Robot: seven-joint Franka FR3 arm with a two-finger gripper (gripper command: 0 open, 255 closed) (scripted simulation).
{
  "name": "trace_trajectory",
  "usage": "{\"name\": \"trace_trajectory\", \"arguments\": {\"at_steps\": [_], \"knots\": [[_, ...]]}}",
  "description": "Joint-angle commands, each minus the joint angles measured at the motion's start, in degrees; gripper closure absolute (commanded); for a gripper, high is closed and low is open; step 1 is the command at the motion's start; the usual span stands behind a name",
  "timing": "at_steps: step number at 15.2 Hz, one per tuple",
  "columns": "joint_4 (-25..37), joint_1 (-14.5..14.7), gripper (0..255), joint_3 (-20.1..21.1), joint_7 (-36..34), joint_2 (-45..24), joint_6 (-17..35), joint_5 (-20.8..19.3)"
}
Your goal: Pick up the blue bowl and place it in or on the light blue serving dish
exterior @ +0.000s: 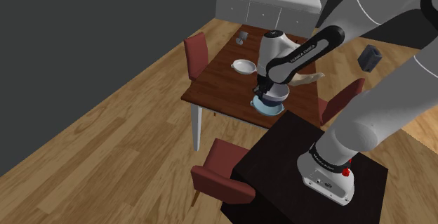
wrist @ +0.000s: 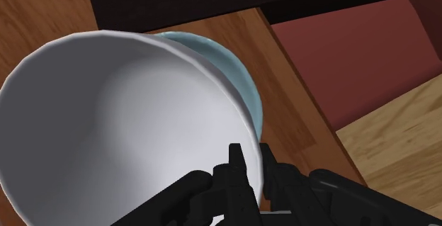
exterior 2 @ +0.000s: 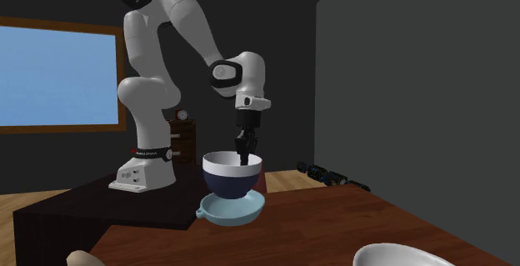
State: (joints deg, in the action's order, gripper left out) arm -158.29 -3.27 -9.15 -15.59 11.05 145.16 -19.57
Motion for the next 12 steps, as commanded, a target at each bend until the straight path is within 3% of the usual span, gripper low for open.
{"name": "trace_trajectory", "arguments": {"at_steps": [1,9,10,12], "knots": [[-0.2,-0.2,255,0.0,-0.6,-1.8,2.1,-0.6],[-0.3,-0.2,255,0.0,-0.6,-2.0,2.3,-0.6],[-0.2,-0.2,0,0.0,-0.6,-2.0,2.3,-0.6],[-0.2,-0.2,0,0.0,-0.6,-2.0,2.3,-0.6]]}}
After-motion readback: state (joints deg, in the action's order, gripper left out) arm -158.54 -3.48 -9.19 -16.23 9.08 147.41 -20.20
